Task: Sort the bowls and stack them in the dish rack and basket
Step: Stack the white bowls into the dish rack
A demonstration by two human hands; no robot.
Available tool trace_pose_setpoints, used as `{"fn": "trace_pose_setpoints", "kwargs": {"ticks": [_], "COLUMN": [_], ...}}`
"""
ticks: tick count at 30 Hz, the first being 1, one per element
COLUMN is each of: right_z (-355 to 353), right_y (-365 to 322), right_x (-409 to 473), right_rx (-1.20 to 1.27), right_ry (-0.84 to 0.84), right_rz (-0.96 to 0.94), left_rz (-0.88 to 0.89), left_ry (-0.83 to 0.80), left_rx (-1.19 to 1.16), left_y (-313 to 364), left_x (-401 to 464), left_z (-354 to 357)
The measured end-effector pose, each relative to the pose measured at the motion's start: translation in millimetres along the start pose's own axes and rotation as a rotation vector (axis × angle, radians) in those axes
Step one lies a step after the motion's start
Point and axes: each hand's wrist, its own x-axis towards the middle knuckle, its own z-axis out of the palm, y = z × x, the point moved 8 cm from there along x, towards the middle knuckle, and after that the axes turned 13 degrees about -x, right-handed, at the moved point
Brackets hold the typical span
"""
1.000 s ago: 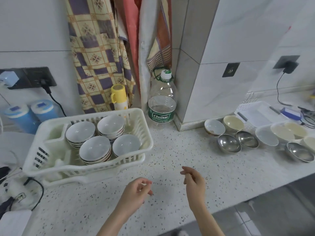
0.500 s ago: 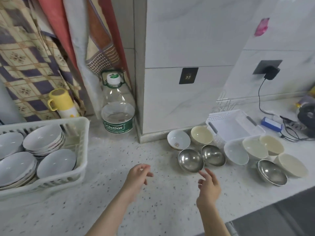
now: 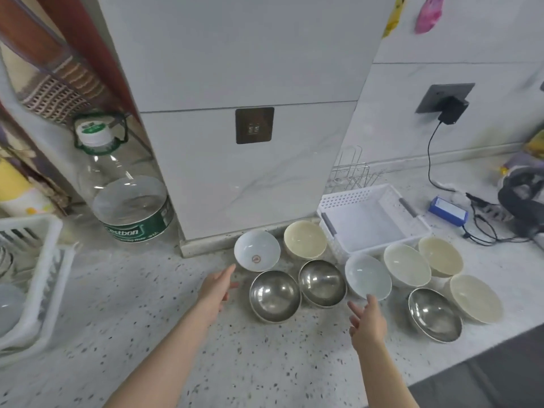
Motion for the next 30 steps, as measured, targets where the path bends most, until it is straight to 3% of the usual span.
{"fn": "trace_pose_setpoints", "kwargs": {"ticks": [13, 20, 30], "right_z": [3, -8, -22], "right_y": [-17, -7, -23], "right_x": [21, 17, -22], "right_rx": [0.043, 0.108, 0.216], "right_ry": [0.023, 0.056, 0.141], "right_rz": [0.016, 0.047, -0.176], "left_rz": [0.001, -0.132, 0.000], "left_ry": [0.015, -0.068, 0.001], "left_rx": [0.029, -0.038, -0.165], "left_y": [2, -2, 8], "left_x": [27, 29, 14], "left_z": [29, 42, 1]}}
